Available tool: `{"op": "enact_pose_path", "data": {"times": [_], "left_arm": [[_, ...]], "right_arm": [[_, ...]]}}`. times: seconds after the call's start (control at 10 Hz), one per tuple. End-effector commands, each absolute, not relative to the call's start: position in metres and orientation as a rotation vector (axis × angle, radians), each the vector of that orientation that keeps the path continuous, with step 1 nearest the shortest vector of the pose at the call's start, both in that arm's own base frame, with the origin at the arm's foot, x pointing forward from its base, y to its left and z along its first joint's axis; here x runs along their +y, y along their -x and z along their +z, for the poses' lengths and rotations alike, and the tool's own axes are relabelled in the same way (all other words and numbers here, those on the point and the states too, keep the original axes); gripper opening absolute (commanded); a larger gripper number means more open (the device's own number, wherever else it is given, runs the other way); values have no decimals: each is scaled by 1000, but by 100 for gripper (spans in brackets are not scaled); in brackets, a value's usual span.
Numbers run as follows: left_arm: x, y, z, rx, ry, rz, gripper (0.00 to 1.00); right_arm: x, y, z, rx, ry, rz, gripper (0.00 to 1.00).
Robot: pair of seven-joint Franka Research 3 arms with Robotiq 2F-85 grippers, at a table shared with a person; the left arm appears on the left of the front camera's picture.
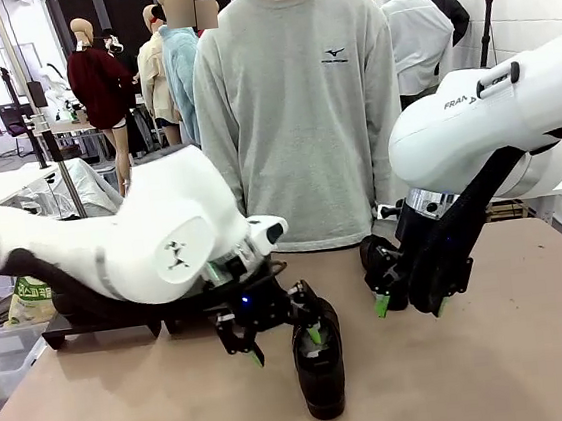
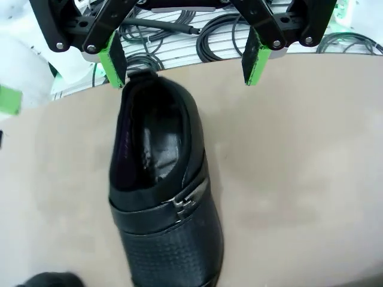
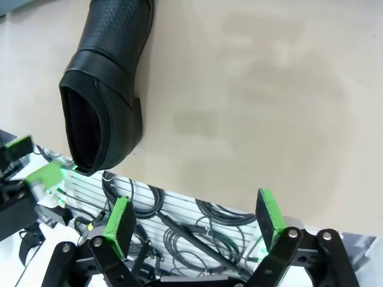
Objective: Organize the shoes by placing them on the stand.
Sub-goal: Place the Shoe from the middle of the table onto the Shoes Stand.
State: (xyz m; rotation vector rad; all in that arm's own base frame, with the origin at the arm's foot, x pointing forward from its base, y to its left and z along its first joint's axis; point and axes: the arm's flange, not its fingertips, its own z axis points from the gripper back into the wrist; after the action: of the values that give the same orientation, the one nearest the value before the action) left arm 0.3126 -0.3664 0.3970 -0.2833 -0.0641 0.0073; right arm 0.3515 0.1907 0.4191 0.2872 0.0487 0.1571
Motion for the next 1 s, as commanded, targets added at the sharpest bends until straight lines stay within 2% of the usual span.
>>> {"op": "enact_pose_path", "data": {"times": [0.0, 0.6, 0.7, 0.9], "left_arm": [[-389, -328, 386, -56, 204, 63, 100], [-418, -336, 339, -45, 51, 85, 100], [-419, -338, 338, -72, 64, 55, 94], [-419, -335, 340, -65, 63, 55, 56]], "right_arm": [[192, -352, 421, 49, -291, 164, 100], [192, -352, 421, 49, -291, 164, 100], [192, -352, 421, 49, -291, 164, 100], [192, -352, 421, 49, -291, 164, 100]]}}
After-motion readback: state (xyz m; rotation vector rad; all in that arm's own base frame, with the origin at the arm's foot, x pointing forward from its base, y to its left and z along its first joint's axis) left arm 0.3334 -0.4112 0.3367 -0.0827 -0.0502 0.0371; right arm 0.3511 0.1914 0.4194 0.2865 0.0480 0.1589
